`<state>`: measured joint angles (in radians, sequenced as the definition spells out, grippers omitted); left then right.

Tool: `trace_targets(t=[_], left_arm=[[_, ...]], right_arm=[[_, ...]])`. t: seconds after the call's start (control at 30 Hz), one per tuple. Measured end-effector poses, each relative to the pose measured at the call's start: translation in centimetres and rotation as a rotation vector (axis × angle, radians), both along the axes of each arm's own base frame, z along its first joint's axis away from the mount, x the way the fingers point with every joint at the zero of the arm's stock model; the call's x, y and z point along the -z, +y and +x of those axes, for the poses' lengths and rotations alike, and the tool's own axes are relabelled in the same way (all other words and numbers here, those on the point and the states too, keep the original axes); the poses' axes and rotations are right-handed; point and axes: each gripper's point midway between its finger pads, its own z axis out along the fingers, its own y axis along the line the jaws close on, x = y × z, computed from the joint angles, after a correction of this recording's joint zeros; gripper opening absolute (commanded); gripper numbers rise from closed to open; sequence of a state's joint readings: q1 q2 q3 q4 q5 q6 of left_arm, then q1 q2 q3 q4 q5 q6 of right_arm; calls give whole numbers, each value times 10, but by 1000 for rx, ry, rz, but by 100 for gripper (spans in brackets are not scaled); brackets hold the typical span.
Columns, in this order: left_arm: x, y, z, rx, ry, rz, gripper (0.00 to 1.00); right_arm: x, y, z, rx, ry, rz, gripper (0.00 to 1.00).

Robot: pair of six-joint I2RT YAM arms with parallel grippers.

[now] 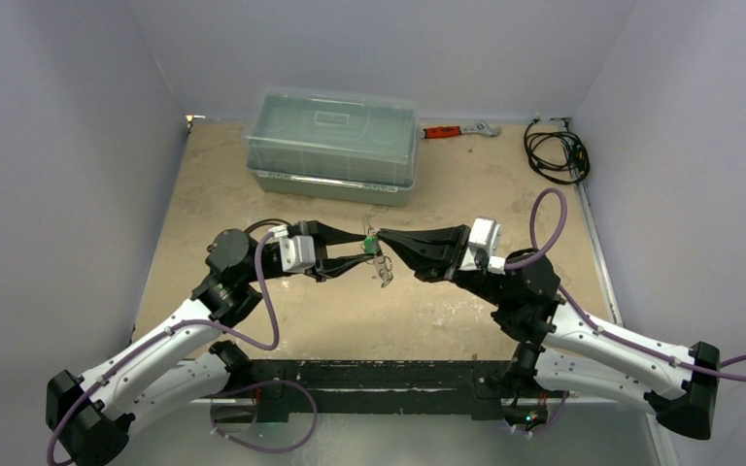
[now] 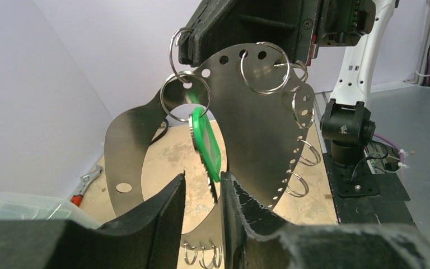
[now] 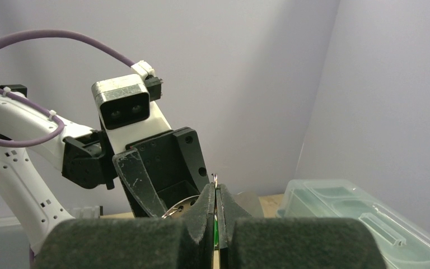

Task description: Put the keys on the keyring

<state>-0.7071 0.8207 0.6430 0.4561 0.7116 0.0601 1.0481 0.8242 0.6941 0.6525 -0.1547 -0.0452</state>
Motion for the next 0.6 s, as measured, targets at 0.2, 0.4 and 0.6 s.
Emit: trace_targets(t=[0.2, 0.4, 0.6], left_arm=[[0, 0, 0, -2, 1, -1, 23], [-1, 1, 1, -6, 0, -2, 12], [3, 1, 2, -10, 14, 11, 0]], right_arm=[[2, 3, -1, -10, -1, -9, 0], [3, 3, -2, -18, -5, -12, 0], [4, 4, -2, -18, -1, -18, 0]])
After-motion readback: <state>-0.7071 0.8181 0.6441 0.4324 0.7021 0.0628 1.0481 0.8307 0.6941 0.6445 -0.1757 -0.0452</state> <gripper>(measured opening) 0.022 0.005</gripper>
